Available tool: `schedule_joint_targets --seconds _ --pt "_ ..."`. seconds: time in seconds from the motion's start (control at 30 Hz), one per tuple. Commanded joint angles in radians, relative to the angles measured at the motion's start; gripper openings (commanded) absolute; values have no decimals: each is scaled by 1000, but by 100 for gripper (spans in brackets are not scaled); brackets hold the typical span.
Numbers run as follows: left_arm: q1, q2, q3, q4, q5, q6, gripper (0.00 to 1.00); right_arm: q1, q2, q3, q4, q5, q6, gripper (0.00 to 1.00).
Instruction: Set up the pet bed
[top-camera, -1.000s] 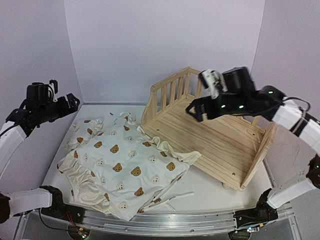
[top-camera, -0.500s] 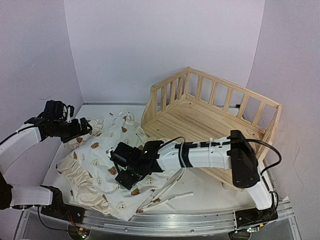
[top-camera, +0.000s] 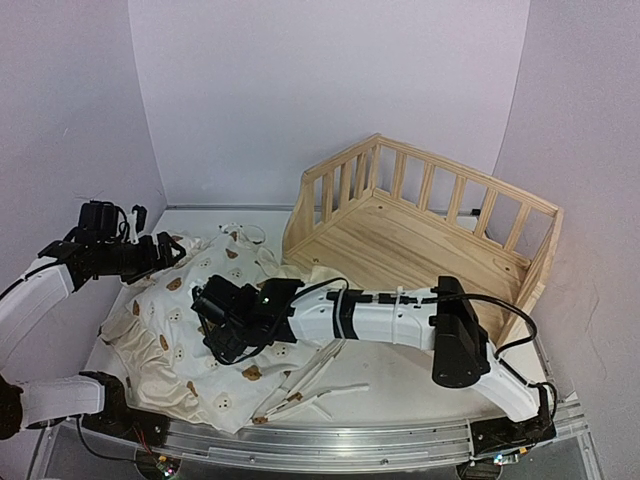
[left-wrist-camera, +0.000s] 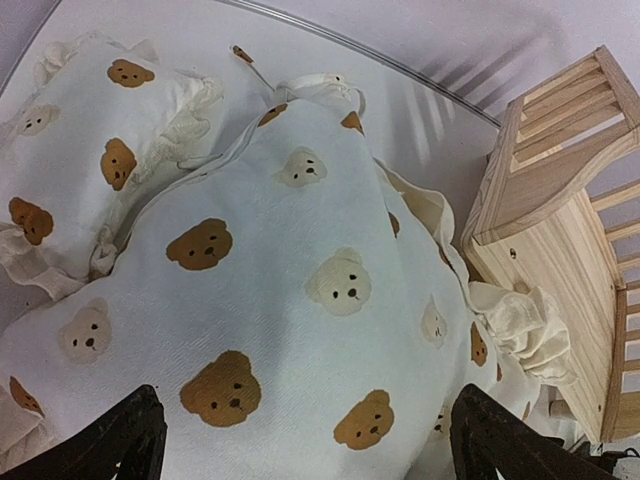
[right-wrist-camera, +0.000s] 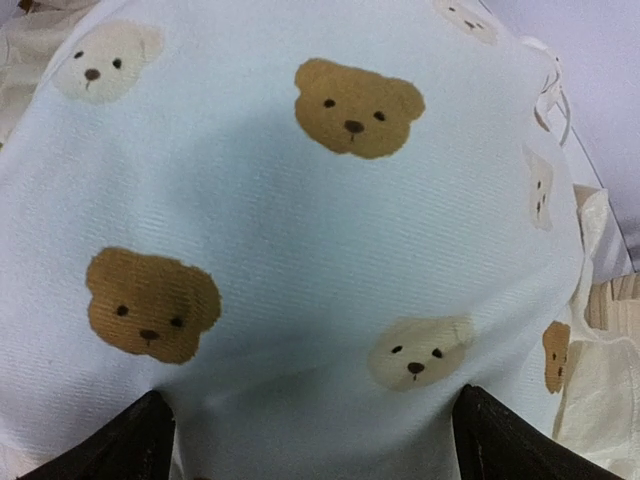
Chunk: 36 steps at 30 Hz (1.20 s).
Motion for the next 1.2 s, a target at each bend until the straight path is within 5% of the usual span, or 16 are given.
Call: schedule_joint_targets --seconds 0.0,0.3,0.67,0.87,1.07,1.17 --pt "-3 -4 42 47 18 9 99 13 -140 16 33 13 8 98" --pt "-4 -20 60 47 33 -24 99 -28 27 134 85 -12 72 98" --pt "-4 -11 72 34 37 -16 99 -55 32 -131 85 -71 136 98" --pt "-4 2 71 36 27 -14 99 -56 60 -118 65 -92 74 54" --pt "-5 -10 72 36 2 -12 99 -53 -171 -165 53 -183 8 2" --pt "-6 -13 76 36 -19 -9 99 -52 -342 -239 50 -239 -37 0"
